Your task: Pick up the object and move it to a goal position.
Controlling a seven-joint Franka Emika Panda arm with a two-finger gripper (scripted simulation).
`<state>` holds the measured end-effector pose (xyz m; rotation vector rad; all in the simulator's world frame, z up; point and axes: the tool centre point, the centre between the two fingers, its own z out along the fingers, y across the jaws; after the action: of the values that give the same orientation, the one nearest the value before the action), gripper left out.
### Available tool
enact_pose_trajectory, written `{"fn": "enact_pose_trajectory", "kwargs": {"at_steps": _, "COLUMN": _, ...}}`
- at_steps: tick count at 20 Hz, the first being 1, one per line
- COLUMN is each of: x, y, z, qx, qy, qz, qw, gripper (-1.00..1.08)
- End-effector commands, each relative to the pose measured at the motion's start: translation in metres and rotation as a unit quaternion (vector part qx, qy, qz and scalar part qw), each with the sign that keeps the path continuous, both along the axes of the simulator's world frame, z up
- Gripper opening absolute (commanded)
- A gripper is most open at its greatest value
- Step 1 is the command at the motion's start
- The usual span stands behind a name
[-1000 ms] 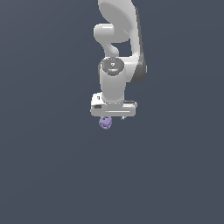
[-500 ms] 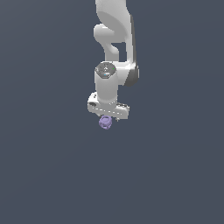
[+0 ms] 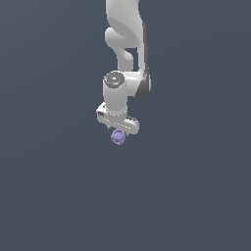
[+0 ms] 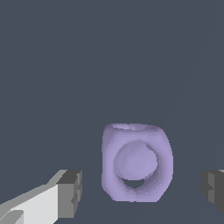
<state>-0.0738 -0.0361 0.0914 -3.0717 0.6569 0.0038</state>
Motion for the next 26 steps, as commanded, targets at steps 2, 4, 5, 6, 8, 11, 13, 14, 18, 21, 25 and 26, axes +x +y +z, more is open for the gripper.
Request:
{"fn": "enact_pose_trajectory", "kwargs": {"at_steps": 2, "x": -0.002, "y": -0.002, "z": -0.002, "qx": 0.000, "qy": -0.001, "qz": -0.008, "qw": 1.0000, "gripper": 1.00}}
{"fn": "enact_pose_trajectory", "kwargs": {"at_steps": 4, "x": -0.001, "y": -0.001, "z": -0.001, "qx": 0.000, "qy": -0.001, "qz": -0.005, "qw": 1.0000, "gripper": 1.00}}
{"fn": "enact_pose_trajectory", "kwargs": {"at_steps": 5, "x": -0.001, "y": -0.001, "z": -0.002, "qx": 0.000, "qy": -0.001, "qz": -0.005, "qw": 1.0000, "gripper": 1.00}}
{"fn": "enact_pose_trajectory", "kwargs": {"at_steps": 6, "x": -0.001, "y": -0.001, "z": -0.004, "qx": 0.000, "qy": -0.001, "qz": -0.005, "qw": 1.0000, "gripper": 1.00}}
{"fn": "enact_pose_trajectory", "kwargs": {"at_steps": 8, "x": -0.002, "y": -0.001, "z": -0.009, "qx": 0.000, "qy": -0.001, "qz": -0.005, "qw": 1.0000, "gripper": 1.00}}
{"fn": "enact_pose_trajectory", "kwargs": {"at_steps": 11, "x": -0.002, "y": -0.001, "z": -0.022, "qx": 0.000, "qy": -0.001, "qz": -0.006, "qw": 1.0000, "gripper": 1.00}}
{"fn": "enact_pose_trajectory", "kwargs": {"at_steps": 13, "x": -0.003, "y": -0.001, "z": -0.033, "qx": -0.001, "qy": -0.001, "qz": -0.007, "qw": 1.0000, "gripper": 1.00}}
{"fn": "enact_pose_trajectory", "kwargs": {"at_steps": 14, "x": -0.003, "y": -0.002, "z": -0.037, "qx": -0.001, "qy": -0.001, "qz": -0.007, "qw": 1.0000, "gripper": 1.00}}
{"fn": "enact_pose_trajectory", "kwargs": {"at_steps": 18, "x": -0.003, "y": -0.002, "z": -0.049, "qx": -0.001, "qy": -0.001, "qz": -0.008, "qw": 1.0000, "gripper": 1.00}}
{"fn": "enact_pose_trajectory", "kwargs": {"at_steps": 21, "x": -0.002, "y": -0.001, "z": -0.052, "qx": -0.001, "qy": -0.001, "qz": -0.008, "qw": 1.0000, "gripper": 1.00}}
{"fn": "enact_pose_trajectory", "kwargs": {"at_steps": 25, "x": -0.002, "y": -0.001, "z": -0.052, "qx": -0.001, "qy": -0.001, "qz": -0.008, "qw": 1.0000, "gripper": -1.00}}
{"fn": "enact_pose_trajectory", "kwargs": {"at_steps": 26, "x": -0.002, "y": -0.001, "z": -0.052, "qx": -0.001, "qy": -0.001, "qz": -0.008, "qw": 1.0000, "gripper": -1.00}}
